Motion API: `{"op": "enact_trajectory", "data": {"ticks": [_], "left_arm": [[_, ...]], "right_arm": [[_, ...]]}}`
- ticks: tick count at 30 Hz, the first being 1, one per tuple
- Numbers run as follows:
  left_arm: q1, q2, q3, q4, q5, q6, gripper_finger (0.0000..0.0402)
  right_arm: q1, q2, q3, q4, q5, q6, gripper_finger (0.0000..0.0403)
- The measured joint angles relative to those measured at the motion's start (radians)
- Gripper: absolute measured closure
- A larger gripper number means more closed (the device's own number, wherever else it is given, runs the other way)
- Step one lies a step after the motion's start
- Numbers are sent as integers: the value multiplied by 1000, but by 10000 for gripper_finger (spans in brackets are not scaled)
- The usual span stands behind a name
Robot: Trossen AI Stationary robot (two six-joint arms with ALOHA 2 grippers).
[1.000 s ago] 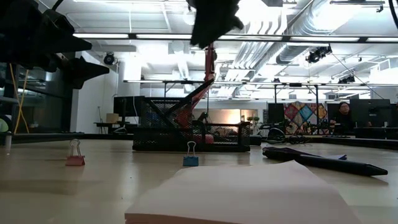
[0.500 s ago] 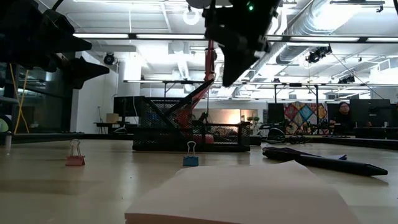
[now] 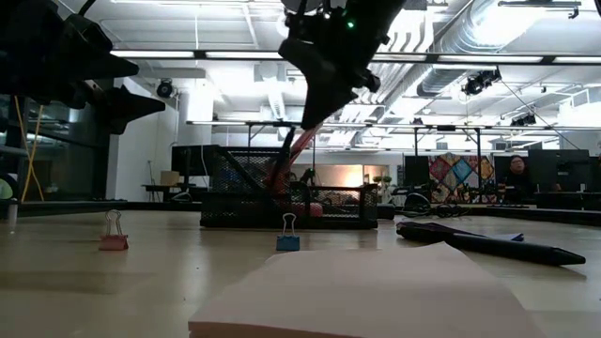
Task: Pick and place office supplies into organizer
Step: Put the black pen into the black desk organizer
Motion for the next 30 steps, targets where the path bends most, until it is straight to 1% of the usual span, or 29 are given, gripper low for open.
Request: {"op": "enact_trajectory", "data": {"ticks": [2, 4, 7, 10, 13, 17, 20, 24, 30], "left_arm": [[0, 0, 0, 0, 0, 0, 43], [0, 0, 0, 0, 0, 0, 43], [0, 0, 0, 0, 0, 0, 43], [0, 0, 0, 0, 0, 0, 43], [0, 0, 0, 0, 0, 0, 43], [0, 0, 0, 0, 0, 0, 43], [0, 0, 0, 0, 0, 0, 43], [0, 0, 0, 0, 0, 0, 43], [0, 0, 0, -1, 1, 0, 43]], "right_arm": [[16, 0, 0, -2, 70, -16, 402], [24, -2, 0, -17, 61, -8, 402], [46, -10, 1, -82, 38, 68, 402], [112, -10, 1, -168, 98, 178, 402], [199, -10, 1, -223, 166, 333, 402], [309, -6, 0, -239, 286, 490, 400], [384, -6, 0, -256, 307, 589, 395], [462, 16, 0, -283, 353, 705, 361], [535, 98, 0, -374, 333, 904, 282]]}}
